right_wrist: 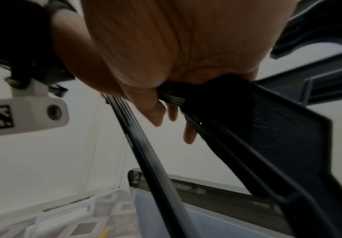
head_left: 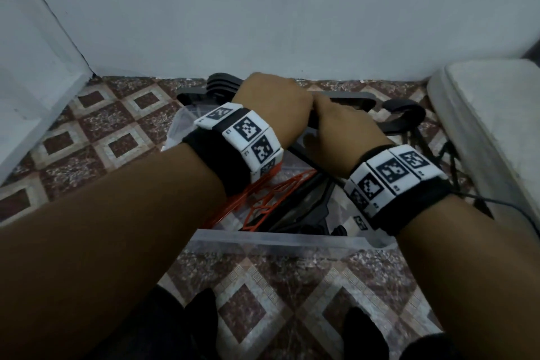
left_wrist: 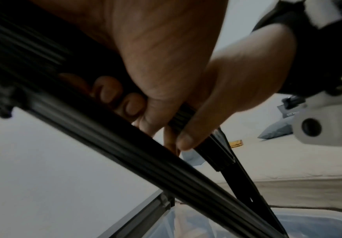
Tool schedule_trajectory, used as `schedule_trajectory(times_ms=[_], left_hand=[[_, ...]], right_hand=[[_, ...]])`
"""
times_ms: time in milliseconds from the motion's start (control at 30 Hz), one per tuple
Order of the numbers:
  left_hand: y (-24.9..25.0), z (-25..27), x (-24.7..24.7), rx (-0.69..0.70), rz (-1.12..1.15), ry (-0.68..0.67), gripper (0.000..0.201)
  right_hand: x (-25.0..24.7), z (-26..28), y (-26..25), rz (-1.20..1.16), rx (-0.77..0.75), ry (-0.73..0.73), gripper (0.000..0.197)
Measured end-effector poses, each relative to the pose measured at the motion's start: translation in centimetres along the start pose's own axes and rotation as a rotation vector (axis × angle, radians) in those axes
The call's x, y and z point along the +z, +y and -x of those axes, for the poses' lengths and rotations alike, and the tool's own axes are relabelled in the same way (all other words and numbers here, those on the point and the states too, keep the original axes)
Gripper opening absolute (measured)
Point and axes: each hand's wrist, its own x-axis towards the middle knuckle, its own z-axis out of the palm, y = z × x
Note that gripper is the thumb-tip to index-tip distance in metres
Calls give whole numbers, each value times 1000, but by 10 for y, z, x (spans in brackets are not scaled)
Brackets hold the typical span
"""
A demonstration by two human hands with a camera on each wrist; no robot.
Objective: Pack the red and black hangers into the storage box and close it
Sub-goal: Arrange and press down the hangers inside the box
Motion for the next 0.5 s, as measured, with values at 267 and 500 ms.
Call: schedule_trajectory(times_ms=[267, 500], left_hand=[[-1, 15, -21, 115, 225, 633, 48], [-12, 7, 21, -198, 603, 261, 82]], right_hand=[[-6, -11, 36, -237, 264, 267, 24], [-17, -15, 59, -1039, 605, 635, 13]])
